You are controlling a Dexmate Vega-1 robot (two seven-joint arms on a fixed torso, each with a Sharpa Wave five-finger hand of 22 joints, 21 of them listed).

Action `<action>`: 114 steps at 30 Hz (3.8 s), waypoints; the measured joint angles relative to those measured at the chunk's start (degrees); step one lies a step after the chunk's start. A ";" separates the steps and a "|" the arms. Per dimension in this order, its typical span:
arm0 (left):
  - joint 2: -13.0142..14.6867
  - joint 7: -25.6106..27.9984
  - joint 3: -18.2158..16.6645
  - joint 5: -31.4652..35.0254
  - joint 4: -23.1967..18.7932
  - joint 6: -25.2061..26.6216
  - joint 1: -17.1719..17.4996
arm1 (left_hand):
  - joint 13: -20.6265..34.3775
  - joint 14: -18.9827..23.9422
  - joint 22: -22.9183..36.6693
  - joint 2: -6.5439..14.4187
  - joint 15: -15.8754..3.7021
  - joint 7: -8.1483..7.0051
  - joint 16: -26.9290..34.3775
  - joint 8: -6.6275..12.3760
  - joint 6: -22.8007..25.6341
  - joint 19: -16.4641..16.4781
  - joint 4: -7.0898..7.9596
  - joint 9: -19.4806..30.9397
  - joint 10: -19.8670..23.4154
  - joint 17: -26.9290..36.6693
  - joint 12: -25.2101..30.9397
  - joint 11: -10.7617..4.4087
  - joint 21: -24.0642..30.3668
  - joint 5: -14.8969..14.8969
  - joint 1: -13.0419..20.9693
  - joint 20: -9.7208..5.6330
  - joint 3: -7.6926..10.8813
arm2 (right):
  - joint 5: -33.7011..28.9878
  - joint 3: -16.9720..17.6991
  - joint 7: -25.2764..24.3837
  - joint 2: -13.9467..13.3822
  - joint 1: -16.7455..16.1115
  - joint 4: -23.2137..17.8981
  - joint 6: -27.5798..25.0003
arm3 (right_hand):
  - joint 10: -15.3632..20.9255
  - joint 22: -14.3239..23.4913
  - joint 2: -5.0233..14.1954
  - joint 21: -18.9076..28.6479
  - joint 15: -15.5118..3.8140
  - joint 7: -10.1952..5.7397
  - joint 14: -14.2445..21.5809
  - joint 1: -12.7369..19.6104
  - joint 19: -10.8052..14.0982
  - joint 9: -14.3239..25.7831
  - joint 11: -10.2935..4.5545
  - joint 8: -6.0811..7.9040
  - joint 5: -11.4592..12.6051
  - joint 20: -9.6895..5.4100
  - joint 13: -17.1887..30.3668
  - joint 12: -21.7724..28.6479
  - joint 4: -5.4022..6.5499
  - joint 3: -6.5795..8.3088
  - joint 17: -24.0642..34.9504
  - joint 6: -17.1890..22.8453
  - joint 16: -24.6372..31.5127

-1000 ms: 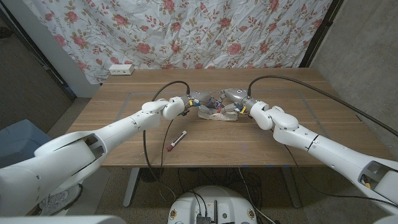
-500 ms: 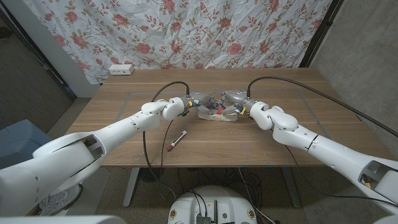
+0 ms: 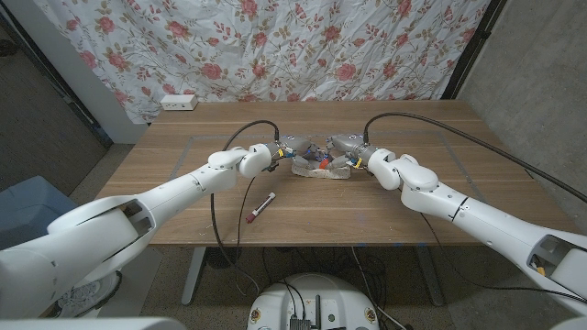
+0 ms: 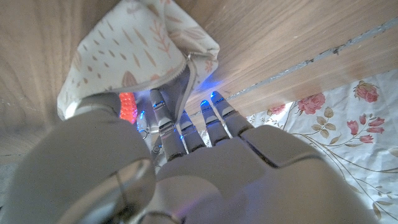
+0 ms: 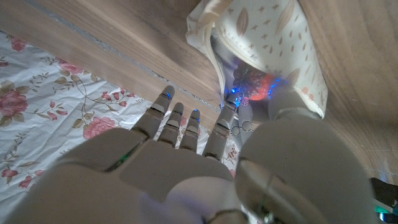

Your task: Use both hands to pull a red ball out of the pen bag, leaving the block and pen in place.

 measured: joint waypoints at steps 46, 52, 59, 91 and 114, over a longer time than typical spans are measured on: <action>0.66 0.13 -0.60 0.28 -1.54 0.54 1.21 | 0.00 0.00 0.00 0.46 0.00 0.00 0.00 0.00 0.00 0.01 -0.16 0.00 0.00 0.00 0.00 0.00 0.00 0.00 0.47 -0.01 -0.16 | -1.31 0.06 -1.45 -0.18 -0.49 -1.17 -0.68 | 1.80 0.00 -0.15 0.04 -1.66 0.08 1.66 1.65 1.78 0.80 -0.72 4.70 1.02 -0.53 -0.01 0.46 0.16 -0.63 0.53 7.74 0.49; 0.69 0.25 -0.61 0.43 -1.53 0.35 1.21 | 0.00 0.00 0.00 0.46 0.00 0.00 0.00 0.00 0.00 0.01 -0.16 0.00 0.00 0.00 0.00 0.00 0.00 0.00 0.46 -0.01 -0.16 | -1.34 0.61 -1.77 -0.44 -0.72 -2.10 -0.60 | 2.11 0.00 -0.15 0.04 -1.66 0.39 1.66 1.65 1.77 0.79 -0.41 4.77 1.02 -0.53 -0.01 0.46 0.32 -0.80 0.52 8.04 0.49; 0.71 0.30 -0.63 0.54 -1.51 0.20 1.18 | 0.00 0.00 0.00 0.72 0.00 0.00 0.00 0.00 0.00 0.01 -0.40 0.00 0.00 0.00 0.00 0.00 0.00 0.00 0.70 -0.01 0.08 | -1.37 1.20 -1.80 -0.80 -0.93 -3.05 -0.57 | 2.11 0.00 -0.14 0.04 -1.66 0.09 1.65 1.66 1.77 0.76 -0.41 4.77 1.01 -0.53 -0.01 0.46 0.47 -0.94 0.76 8.34 0.49; 1.51 0.35 -1.79 0.85 -4.17 1.25 1.69 | 0.00 0.00 0.00 2.43 0.00 0.12 0.00 0.23 0.74 -0.20 -0.62 0.00 0.21 0.00 0.00 0.21 0.00 0.00 1.52 0.20 0.35 | -0.93 5.63 -1.26 -2.79 -2.32 -9.03 -2.65 | 2.41 0.00 0.16 0.05 -1.65 0.10 1.65 1.96 1.76 1.12 -0.73 5.12 0.91 -0.53 -0.02 0.46 0.64 -1.58 0.90 8.32 0.70; 3.07 -0.44 -3.73 1.24 -9.63 3.98 3.48 | 0.00 1.66 0.00 5.14 0.00 0.31 0.27 0.67 2.99 1.47 -1.15 0.00 2.10 -0.13 0.67 0.44 0.80 0.23 3.64 0.19 1.98 | -0.59 7.84 -1.47 -3.77 -3.16 -10.36 -6.73 | 2.72 0.00 0.15 0.05 -1.86 0.11 1.43 1.95 1.43 1.08 -0.41 5.56 0.89 -0.20 -0.01 0.46 0.87 -1.82 1.06 8.31 0.69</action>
